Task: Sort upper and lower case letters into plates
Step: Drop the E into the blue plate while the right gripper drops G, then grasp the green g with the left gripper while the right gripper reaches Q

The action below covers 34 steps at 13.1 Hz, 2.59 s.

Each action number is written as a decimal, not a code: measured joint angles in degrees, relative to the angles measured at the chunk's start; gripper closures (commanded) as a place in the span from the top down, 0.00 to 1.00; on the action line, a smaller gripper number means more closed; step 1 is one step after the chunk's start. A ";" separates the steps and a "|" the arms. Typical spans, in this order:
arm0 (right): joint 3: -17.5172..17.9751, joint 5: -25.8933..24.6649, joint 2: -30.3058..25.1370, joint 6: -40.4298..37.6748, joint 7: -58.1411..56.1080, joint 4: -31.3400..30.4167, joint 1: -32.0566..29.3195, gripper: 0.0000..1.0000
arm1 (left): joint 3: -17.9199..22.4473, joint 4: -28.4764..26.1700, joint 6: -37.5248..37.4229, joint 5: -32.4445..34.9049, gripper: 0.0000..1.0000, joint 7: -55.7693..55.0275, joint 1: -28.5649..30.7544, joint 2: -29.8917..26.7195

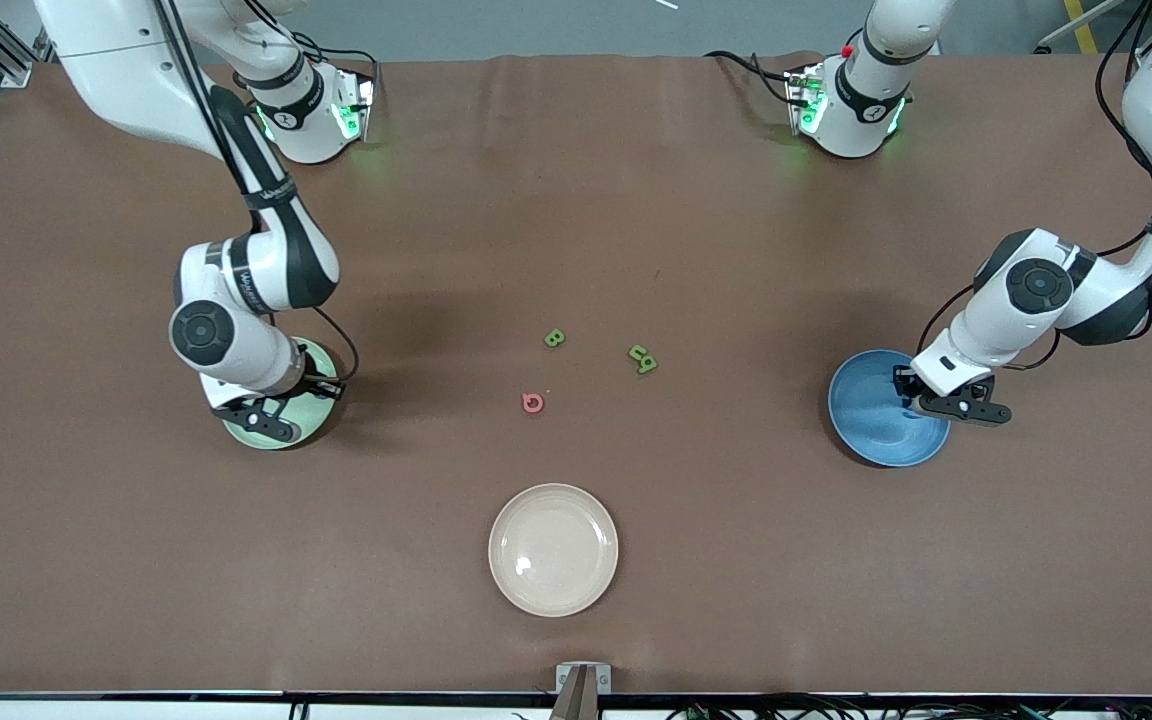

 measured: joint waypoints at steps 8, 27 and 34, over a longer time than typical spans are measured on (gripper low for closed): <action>0.37 0.00 -0.54 2.33 -3.69 -2.09 -2.39 0.06 | -8.81 1.31 -6.16 -8.82 1.00 -3.50 -0.49 -0.68; 1.19 1.92 -2.28 3.08 -3.53 -3.67 -2.62 1.00 | -1.26 14.60 -19.69 -19.64 0.99 -74.82 -48.16 0.46; 2.82 5.69 1.93 1.07 27.31 7.62 14.46 1.00 | 4.95 18.96 -15.71 -19.75 0.96 -82.34 -56.34 3.80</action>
